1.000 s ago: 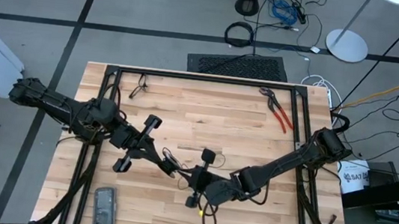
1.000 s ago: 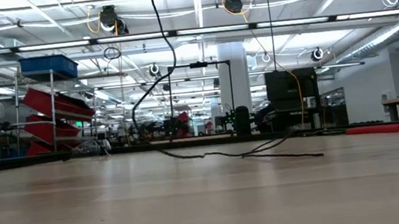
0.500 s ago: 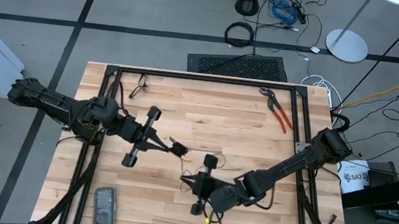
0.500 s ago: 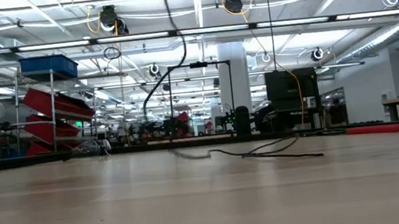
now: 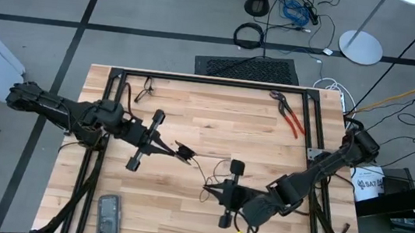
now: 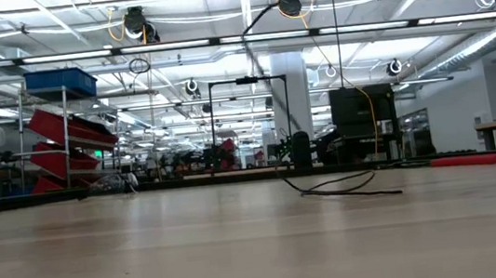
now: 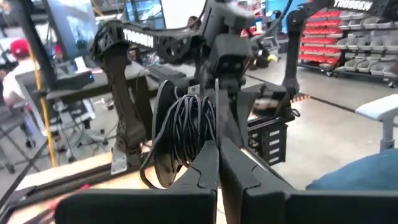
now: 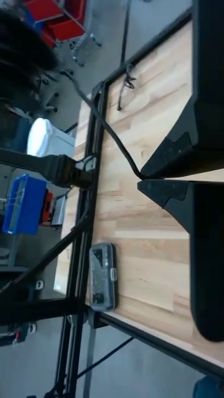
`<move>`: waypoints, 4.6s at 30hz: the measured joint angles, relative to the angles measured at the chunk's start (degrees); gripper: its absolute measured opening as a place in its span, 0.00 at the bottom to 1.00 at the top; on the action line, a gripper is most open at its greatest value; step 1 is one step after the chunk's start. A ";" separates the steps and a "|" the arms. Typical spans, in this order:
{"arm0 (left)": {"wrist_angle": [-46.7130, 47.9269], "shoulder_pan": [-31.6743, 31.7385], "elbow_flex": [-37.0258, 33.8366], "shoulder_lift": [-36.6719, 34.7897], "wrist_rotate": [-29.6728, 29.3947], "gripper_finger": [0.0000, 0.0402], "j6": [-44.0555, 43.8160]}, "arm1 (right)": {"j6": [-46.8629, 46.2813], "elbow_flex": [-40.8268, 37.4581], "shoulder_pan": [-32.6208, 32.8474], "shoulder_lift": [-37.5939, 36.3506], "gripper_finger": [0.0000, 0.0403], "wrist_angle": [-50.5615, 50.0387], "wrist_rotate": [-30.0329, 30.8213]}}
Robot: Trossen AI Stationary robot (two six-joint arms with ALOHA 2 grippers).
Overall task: Coil cords
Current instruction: Coil the black wire onto the spool
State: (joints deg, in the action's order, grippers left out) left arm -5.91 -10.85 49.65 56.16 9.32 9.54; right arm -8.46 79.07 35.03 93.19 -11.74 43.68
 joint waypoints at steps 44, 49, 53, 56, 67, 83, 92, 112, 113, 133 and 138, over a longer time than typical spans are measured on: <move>11.67 2.69 0.02 0.02 -1.39 0.00 -4.68 | 36.24 3.97 -15.12 -5.19 0.00 13.77 -8.20; 11.29 2.66 0.04 0.08 2.38 0.00 -4.28 | 36.59 4.95 -15.12 -5.17 0.00 13.63 -11.74; 8.42 2.64 0.04 1.17 6.66 0.00 -3.31 | 36.43 5.31 -16.33 -5.17 0.00 13.73 -17.21; 4.45 2.58 0.04 2.61 9.91 0.00 -2.76 | 35.30 5.31 -17.65 -5.19 0.00 13.80 -23.81; -2.53 3.02 0.04 8.57 13.90 0.00 0.01 | 36.38 5.38 -20.19 -3.16 0.00 16.95 -38.08; -8.28 4.46 0.00 11.75 19.06 0.00 1.79 | 33.66 5.32 -23.01 1.12 0.00 16.42 -38.08; -10.01 3.98 0.00 11.73 22.06 0.00 3.58 | 29.87 5.33 -23.02 2.07 0.00 14.30 -38.24; -12.92 2.45 -0.11 10.23 22.21 0.00 4.75 | 12.62 5.42 -22.57 1.94 0.01 7.59 -44.03; -12.87 2.45 -0.11 9.99 22.23 0.00 4.75 | 12.29 5.42 -22.33 1.87 0.01 7.04 -44.04; -14.25 1.91 0.06 7.64 21.77 0.00 4.35 | -5.90 5.01 -10.45 0.88 0.10 -15.76 -20.69; -13.81 1.44 0.04 6.96 19.60 0.00 4.35 | -10.51 -1.45 -3.39 0.82 0.10 -5.03 -3.71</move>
State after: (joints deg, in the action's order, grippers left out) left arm -19.72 -9.41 49.69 63.12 28.91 13.89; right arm -18.97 77.61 31.63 94.02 -16.77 39.97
